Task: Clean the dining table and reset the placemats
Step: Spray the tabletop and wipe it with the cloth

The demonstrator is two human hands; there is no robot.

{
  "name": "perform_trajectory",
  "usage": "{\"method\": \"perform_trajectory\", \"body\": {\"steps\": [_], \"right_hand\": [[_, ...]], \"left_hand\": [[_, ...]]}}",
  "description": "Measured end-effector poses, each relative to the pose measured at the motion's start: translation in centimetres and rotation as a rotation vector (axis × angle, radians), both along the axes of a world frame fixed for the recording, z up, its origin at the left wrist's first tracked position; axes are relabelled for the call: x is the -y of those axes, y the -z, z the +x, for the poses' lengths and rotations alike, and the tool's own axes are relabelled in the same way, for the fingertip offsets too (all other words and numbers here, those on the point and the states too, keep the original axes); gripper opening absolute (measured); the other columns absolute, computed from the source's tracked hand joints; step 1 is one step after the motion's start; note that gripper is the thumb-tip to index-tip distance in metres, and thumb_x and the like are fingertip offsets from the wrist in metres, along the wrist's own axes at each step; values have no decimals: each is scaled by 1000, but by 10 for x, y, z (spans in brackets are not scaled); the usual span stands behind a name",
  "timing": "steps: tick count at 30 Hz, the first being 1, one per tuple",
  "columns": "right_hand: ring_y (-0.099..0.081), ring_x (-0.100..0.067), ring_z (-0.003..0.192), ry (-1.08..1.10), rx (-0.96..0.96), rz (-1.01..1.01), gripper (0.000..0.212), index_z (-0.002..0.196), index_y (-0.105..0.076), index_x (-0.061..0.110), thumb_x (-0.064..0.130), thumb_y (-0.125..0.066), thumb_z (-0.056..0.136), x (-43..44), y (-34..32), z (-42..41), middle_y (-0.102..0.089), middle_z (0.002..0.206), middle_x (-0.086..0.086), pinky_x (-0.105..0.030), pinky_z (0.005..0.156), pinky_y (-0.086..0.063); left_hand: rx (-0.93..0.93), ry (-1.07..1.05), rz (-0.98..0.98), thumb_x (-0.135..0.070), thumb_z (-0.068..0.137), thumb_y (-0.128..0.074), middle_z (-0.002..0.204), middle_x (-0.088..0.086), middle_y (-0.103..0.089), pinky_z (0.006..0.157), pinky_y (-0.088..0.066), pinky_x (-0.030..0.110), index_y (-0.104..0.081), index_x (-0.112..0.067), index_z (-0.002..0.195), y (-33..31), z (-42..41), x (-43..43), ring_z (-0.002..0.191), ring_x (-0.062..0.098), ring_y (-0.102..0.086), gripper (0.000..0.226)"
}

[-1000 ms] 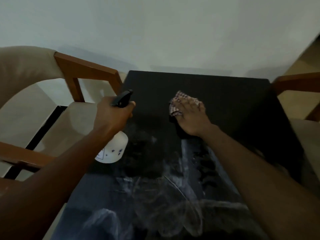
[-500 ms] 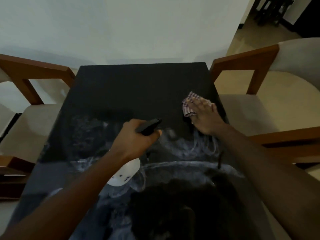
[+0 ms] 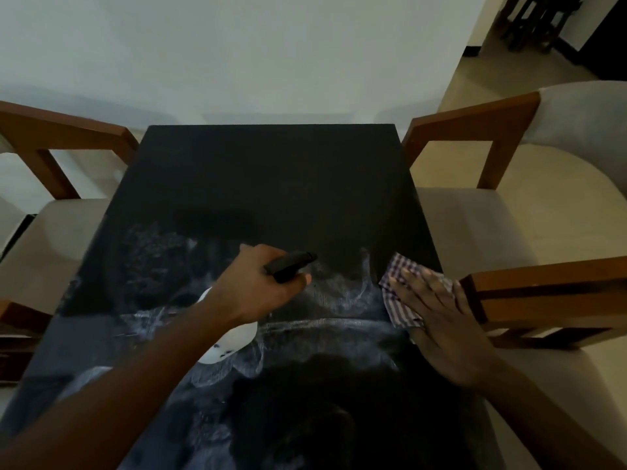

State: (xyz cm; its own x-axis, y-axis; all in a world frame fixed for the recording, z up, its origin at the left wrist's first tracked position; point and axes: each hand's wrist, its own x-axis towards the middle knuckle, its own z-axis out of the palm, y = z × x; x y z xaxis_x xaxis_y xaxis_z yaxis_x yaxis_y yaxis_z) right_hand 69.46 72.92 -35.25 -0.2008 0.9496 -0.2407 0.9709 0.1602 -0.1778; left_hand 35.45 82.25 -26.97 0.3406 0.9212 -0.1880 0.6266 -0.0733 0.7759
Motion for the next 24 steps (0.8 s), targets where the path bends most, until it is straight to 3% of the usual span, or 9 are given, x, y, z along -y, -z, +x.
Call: {"method": "perform_trajectory", "body": {"steps": [4,7,11,16,19,22,24], "right_hand": [[22,-19,159,121,-51,35,71,162,14,45,64,-4,95,-84,11,20,19,173,12,-55,130,0],[17,-25,160,213,-58,35,67,166,3,37,59,-15,105,-172,13,10,12,175,4,-55,129,3],[13,-26,161,229,-50,7,63,164,-1,44,58,-20,106,-234,5,-43,10,175,6,-64,125,9],[11,-26,161,-180,-57,55,63,166,-4,39,52,-20,106,-152,2,-123,3,176,3,-68,123,7],[17,-22,160,-318,-77,18,69,166,-2,40,50,-22,101,-66,-3,-126,5,176,8,-61,126,10],[21,-13,159,-329,-62,-21,69,164,5,47,51,-23,101,-13,-8,-87,13,173,18,-54,126,13],[24,-11,158,-219,-4,-6,69,161,12,50,54,-16,99,-10,-8,-54,20,172,18,-54,128,9]], "left_hand": [[2,3,2,-37,94,-77,66,8,-69,56,-53,36,-69,-12,74,1,-3,-2,58,25,-66,33],[-1,-39,16,-36,94,-77,56,1,-59,53,-44,26,-63,-14,68,3,-6,-5,49,11,-55,37],[23,-87,33,-36,94,-78,66,12,-69,57,-53,41,-69,-7,75,2,-7,-8,58,29,-66,35],[28,-128,25,-33,94,-77,64,12,-69,55,-51,35,-70,-5,76,4,-9,-14,54,28,-64,33],[18,-120,28,-32,94,-78,62,11,-68,52,-49,34,-69,-6,76,5,-8,-15,52,29,-61,33],[-2,-123,13,-34,95,-77,58,5,-65,49,-46,23,-69,-9,74,4,-7,-17,48,12,-58,33],[0,-122,18,-34,95,-77,59,4,-65,48,-45,19,-69,-10,73,3,-8,-15,48,8,-58,33]]}}
